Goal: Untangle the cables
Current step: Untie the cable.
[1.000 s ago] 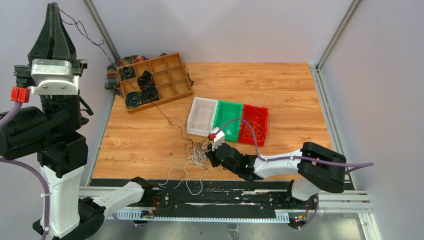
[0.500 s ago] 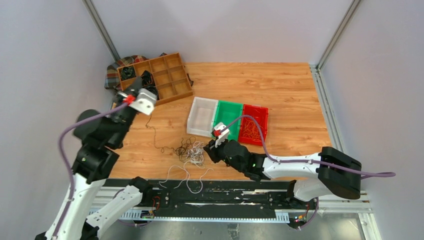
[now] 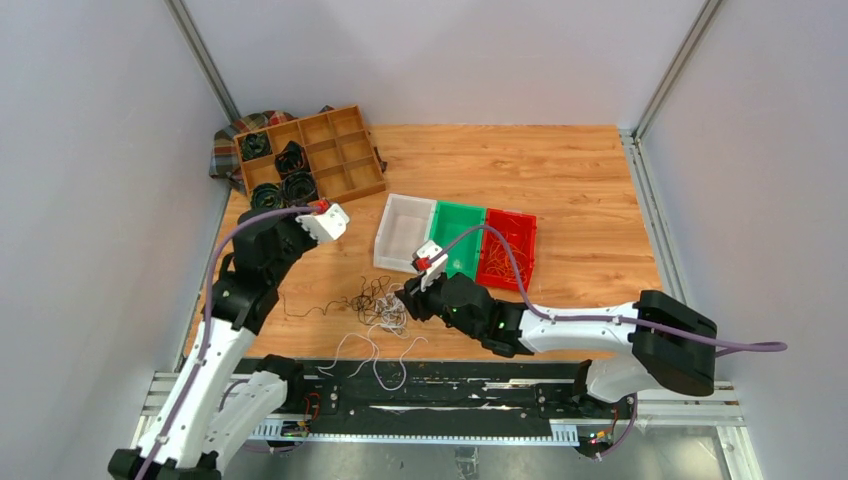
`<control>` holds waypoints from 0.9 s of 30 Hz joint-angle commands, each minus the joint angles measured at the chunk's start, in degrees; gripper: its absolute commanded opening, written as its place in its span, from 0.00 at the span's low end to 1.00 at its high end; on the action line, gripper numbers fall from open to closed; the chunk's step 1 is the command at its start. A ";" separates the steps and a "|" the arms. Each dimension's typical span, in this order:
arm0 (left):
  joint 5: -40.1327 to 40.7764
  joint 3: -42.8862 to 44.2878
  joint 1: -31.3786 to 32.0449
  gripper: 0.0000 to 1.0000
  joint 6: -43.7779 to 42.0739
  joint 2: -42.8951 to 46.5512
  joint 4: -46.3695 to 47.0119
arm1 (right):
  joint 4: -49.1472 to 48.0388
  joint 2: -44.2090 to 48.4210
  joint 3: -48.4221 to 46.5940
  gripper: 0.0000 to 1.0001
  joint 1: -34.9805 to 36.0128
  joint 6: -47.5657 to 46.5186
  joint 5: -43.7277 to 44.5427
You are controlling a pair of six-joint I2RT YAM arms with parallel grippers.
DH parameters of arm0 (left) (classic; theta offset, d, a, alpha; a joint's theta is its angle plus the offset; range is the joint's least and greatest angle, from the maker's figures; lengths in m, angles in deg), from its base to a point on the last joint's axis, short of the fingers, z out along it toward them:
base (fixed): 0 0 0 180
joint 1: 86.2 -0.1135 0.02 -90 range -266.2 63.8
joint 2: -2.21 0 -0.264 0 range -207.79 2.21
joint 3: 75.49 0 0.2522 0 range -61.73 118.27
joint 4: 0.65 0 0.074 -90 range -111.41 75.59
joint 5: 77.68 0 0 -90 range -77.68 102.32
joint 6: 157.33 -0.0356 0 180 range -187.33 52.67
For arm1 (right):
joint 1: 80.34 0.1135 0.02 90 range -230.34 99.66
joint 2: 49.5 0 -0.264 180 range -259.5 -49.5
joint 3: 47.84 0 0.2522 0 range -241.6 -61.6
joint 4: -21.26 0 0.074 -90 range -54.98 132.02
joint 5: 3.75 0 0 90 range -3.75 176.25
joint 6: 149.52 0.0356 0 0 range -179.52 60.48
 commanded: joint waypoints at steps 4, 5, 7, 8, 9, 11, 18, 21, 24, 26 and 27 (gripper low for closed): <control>-12.57 -6.34 -6.43 0.47 -1.00 -9.13 -7.80 | -0.99 3.34 2.33 0.35 -0.67 -0.62 3.14; -13.80 -7.08 -6.57 0.56 -0.90 -10.30 -7.82 | -0.99 3.44 2.43 0.35 -0.69 -0.51 3.25; -17.83 -6.90 -6.68 0.72 -0.45 -12.35 -10.45 | -0.53 3.52 2.54 0.35 -0.70 -0.21 3.43; -20.68 -6.34 -6.67 0.75 -0.60 -13.20 -13.12 | -0.23 3.73 2.61 0.35 -0.72 0.05 3.52; -24.02 -5.80 -6.66 0.77 -1.35 -13.88 -16.09 | -0.20 3.92 2.95 0.35 -0.77 0.22 3.72; -30.69 -5.81 -6.66 0.77 -4.06 -14.62 -20.99 | -0.43 4.45 3.61 0.35 -0.78 0.45 4.00; -31.36 -9.98 -6.66 0.73 -15.53 -16.51 -27.34 | -0.88 5.11 3.67 0.35 -0.87 0.37 4.40; -29.82 -11.21 -6.66 0.70 -19.28 -17.61 -27.40 | -0.89 5.24 3.38 0.35 -0.87 0.59 4.41; -27.95 -11.38 -6.66 0.67 -23.43 -19.22 -27.86 | -0.86 5.32 3.26 0.35 -0.88 0.71 4.40; -27.04 -11.42 -6.67 0.66 -25.39 -20.26 -27.76 | -0.88 5.34 3.22 0.35 -0.87 0.85 4.50; -26.65 -11.60 -6.66 0.65 -26.08 -20.65 -27.41 | -0.90 5.36 3.25 0.35 -0.87 0.95 4.58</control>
